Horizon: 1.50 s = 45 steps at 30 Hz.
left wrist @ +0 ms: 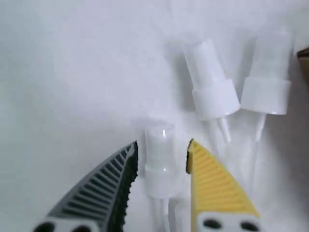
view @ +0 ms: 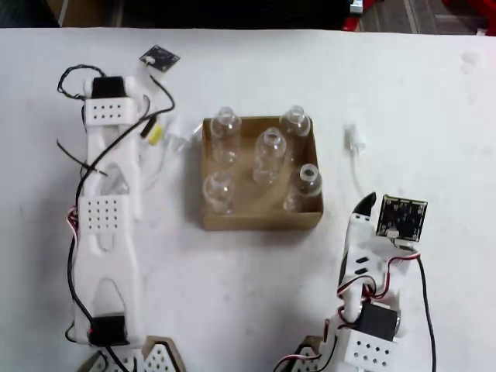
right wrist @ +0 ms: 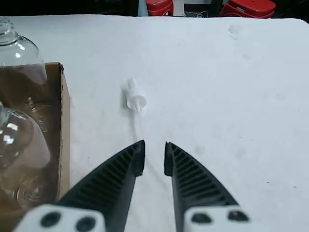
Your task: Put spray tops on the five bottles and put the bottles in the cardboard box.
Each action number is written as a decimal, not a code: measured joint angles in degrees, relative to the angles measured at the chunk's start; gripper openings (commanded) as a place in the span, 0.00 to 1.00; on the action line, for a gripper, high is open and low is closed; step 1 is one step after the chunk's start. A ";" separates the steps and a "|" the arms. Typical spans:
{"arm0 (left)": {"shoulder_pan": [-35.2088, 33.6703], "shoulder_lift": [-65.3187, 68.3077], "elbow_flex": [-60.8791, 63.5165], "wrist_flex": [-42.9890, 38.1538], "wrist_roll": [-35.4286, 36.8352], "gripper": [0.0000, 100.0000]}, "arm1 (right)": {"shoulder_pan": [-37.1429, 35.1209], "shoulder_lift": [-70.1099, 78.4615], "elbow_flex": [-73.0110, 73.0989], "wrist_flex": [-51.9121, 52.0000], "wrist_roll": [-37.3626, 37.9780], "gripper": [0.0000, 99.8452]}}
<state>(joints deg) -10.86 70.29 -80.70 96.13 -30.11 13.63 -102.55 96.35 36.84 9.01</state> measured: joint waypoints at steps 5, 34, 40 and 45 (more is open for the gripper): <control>0.00 2.29 -0.62 0.00 0.00 0.16 | 0.00 0.00 0.00 0.00 0.00 0.06; 0.09 -13.36 4.13 5.80 4.31 0.05 | 0.00 0.00 0.00 0.00 0.00 0.06; 2.29 -38.95 27.96 5.80 4.75 0.05 | 0.00 0.00 0.00 0.00 0.00 0.06; 2.37 -60.40 42.29 5.80 4.84 0.05 | 0.00 0.00 0.00 0.00 0.00 0.06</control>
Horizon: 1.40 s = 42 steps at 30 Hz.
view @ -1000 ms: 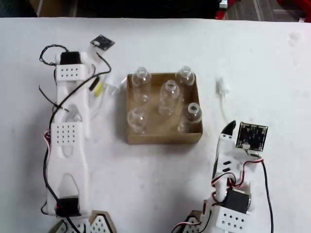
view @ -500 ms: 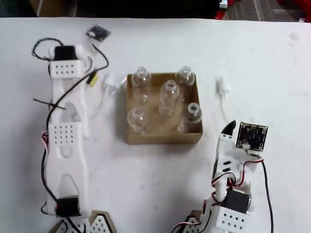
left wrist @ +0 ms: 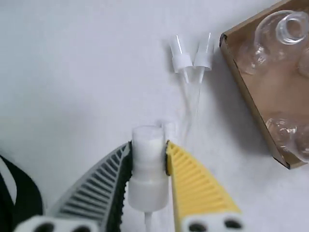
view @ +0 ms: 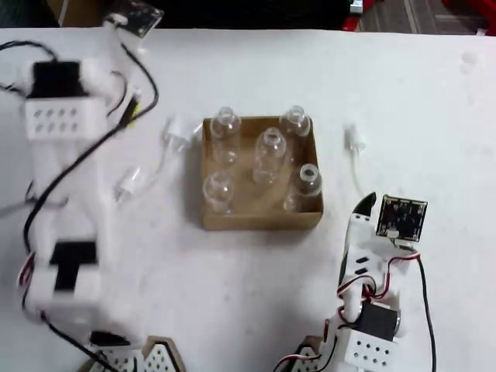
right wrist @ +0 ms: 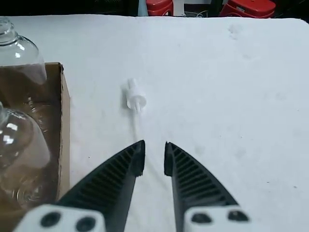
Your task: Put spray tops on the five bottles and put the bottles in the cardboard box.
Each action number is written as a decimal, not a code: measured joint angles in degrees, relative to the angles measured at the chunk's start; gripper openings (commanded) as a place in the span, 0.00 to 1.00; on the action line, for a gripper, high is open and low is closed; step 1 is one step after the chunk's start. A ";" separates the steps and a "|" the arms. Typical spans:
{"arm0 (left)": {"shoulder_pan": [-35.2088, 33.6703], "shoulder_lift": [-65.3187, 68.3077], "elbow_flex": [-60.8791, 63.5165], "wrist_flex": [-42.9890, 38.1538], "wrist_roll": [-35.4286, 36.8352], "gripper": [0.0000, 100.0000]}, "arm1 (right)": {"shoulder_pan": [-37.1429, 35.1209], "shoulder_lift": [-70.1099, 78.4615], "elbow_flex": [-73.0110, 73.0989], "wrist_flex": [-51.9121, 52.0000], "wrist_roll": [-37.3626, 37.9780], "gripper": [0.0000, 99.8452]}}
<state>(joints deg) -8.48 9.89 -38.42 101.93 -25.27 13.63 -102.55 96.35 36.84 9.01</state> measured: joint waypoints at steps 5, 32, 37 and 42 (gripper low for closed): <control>0.00 -18.64 9.23 0.00 0.00 0.04 | 0.00 0.00 0.00 0.00 0.00 0.06; 21.80 -50.11 59.25 -75.69 23.12 0.04 | 0.00 0.00 0.00 0.00 0.00 0.06; 24.18 -40.62 59.60 -91.96 23.12 0.02 | 0.00 0.00 0.00 0.00 0.00 0.06; 24.00 -28.13 54.59 -96.97 23.56 0.02 | 0.00 0.00 0.00 0.00 0.00 0.06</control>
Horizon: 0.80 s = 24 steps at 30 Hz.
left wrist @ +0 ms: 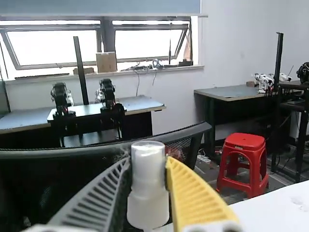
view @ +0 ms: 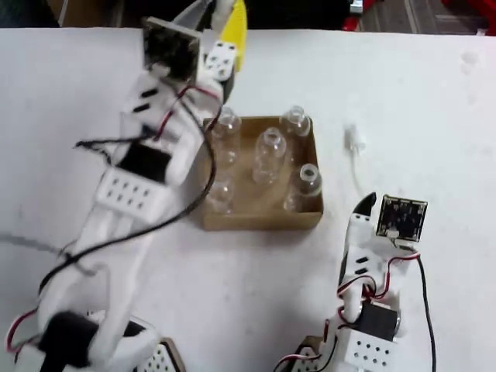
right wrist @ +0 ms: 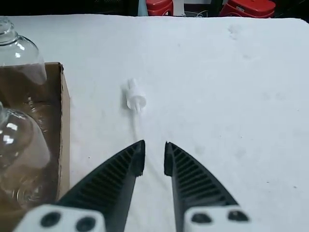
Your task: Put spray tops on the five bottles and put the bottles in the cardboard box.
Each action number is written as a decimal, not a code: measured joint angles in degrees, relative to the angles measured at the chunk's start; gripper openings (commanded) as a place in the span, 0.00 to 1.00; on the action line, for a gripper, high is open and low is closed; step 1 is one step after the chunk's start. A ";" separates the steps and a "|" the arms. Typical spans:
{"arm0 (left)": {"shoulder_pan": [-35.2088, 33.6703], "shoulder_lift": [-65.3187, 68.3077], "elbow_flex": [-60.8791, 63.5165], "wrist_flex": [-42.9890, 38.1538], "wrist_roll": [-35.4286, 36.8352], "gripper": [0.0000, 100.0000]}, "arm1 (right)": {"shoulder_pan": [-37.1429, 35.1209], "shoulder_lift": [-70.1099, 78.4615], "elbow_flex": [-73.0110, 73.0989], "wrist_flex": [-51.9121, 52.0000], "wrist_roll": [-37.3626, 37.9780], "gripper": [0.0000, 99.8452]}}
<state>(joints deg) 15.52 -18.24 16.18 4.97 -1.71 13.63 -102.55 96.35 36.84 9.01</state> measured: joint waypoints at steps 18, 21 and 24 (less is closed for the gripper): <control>-0.97 11.16 -4.92 -0.44 8.79 0.02 | 0.00 0.00 0.00 0.00 0.00 0.06; -1.67 11.16 -4.92 -0.44 8.79 0.02 | 0.00 0.00 0.00 0.00 0.00 0.06; -1.76 11.16 -4.92 -0.44 8.88 0.02 | 0.00 0.00 0.00 0.00 0.00 0.06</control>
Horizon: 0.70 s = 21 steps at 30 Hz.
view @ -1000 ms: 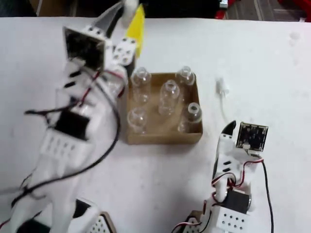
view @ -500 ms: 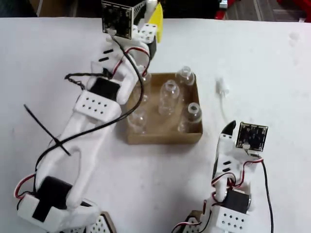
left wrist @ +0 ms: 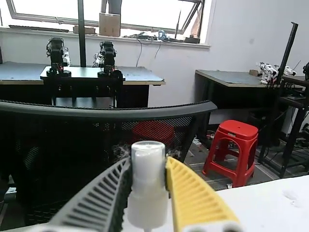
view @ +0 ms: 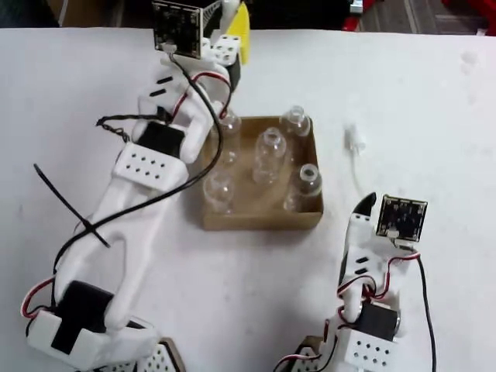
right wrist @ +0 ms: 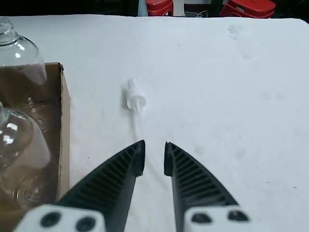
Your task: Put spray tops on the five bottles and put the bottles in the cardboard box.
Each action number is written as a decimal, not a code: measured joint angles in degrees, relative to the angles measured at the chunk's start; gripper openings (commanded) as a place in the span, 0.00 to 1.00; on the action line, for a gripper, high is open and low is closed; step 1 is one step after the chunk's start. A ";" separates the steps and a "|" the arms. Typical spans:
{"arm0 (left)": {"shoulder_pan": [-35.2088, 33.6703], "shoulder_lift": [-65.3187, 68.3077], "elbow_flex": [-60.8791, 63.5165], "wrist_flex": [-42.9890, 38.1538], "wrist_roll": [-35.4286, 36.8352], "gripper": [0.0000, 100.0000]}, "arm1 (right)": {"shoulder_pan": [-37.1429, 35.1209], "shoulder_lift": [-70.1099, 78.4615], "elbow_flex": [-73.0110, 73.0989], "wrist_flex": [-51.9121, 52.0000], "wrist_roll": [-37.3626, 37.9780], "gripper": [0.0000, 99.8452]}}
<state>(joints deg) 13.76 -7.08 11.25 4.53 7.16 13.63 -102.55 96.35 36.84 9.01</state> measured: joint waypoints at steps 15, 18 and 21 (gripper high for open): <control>0.00 0.18 4.75 -8.70 0.09 0.02 | 0.00 0.00 0.00 -0.53 0.00 0.06; 0.00 0.18 7.47 -12.66 0.09 0.02 | 0.00 0.00 0.00 -0.53 0.00 0.06; 0.00 0.18 8.70 -13.45 0.09 0.02 | 0.00 0.00 0.00 -0.53 0.00 0.06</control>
<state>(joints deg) 13.76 -6.90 19.96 -8.92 7.25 13.63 -102.55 96.35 36.31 9.01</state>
